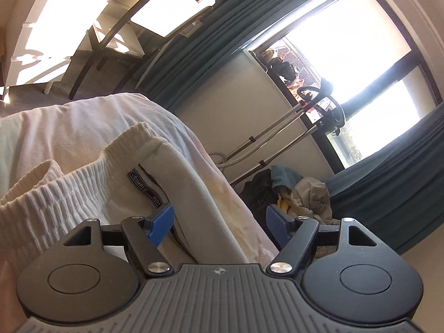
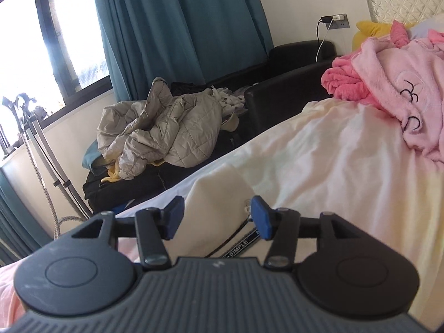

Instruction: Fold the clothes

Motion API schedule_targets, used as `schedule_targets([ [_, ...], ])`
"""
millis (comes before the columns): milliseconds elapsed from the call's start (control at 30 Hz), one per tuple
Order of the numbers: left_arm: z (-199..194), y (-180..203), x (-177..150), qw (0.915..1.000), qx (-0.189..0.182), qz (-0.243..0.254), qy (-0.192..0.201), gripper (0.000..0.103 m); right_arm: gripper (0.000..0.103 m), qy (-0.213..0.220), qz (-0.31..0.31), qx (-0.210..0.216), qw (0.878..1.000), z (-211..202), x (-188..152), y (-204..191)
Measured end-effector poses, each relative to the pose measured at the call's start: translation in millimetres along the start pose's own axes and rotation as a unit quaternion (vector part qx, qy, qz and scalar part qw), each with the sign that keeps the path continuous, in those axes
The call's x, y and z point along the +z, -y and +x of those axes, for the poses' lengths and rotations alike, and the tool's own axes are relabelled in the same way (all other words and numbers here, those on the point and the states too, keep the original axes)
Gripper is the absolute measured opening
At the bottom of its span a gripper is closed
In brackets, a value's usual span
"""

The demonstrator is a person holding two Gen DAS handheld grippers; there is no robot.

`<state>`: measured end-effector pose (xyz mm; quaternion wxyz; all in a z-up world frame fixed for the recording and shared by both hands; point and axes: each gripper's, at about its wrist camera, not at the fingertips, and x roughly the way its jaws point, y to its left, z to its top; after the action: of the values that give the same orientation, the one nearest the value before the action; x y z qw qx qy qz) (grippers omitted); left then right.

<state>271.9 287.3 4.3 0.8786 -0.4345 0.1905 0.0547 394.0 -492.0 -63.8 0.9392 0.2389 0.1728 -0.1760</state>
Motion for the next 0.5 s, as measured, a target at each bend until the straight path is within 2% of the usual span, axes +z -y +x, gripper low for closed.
schedule_targets([
  [67,-25,-1,-24,0.9997,-0.017,-0.016,0.010,0.086,0.057,-0.013,0.038,0.013,0.999,-23,1,17],
  [100,-36,-3,-38,0.9992,-0.023,-0.032,0.009,0.086,0.057,-0.023,0.058,0.018,0.998,-34,-1,26],
  [200,-56,-21,-83,0.9947,-0.023,-0.097,-0.023,0.086,0.059,-0.048,0.122,0.031,0.991,-62,-14,51],
  [300,-66,-43,-113,0.9879,-0.002,-0.144,-0.058,0.085,0.061,-0.071,0.186,0.045,0.979,-84,-31,76],
  [367,-65,-55,-121,0.9816,0.001,-0.168,-0.091,0.085,0.063,-0.087,0.228,0.055,0.968,-99,-42,92],
  [500,-56,-69,-120,0.9782,-0.006,-0.188,-0.089,0.085,0.063,-0.121,0.262,0.090,0.953,-102,-68,97],
])
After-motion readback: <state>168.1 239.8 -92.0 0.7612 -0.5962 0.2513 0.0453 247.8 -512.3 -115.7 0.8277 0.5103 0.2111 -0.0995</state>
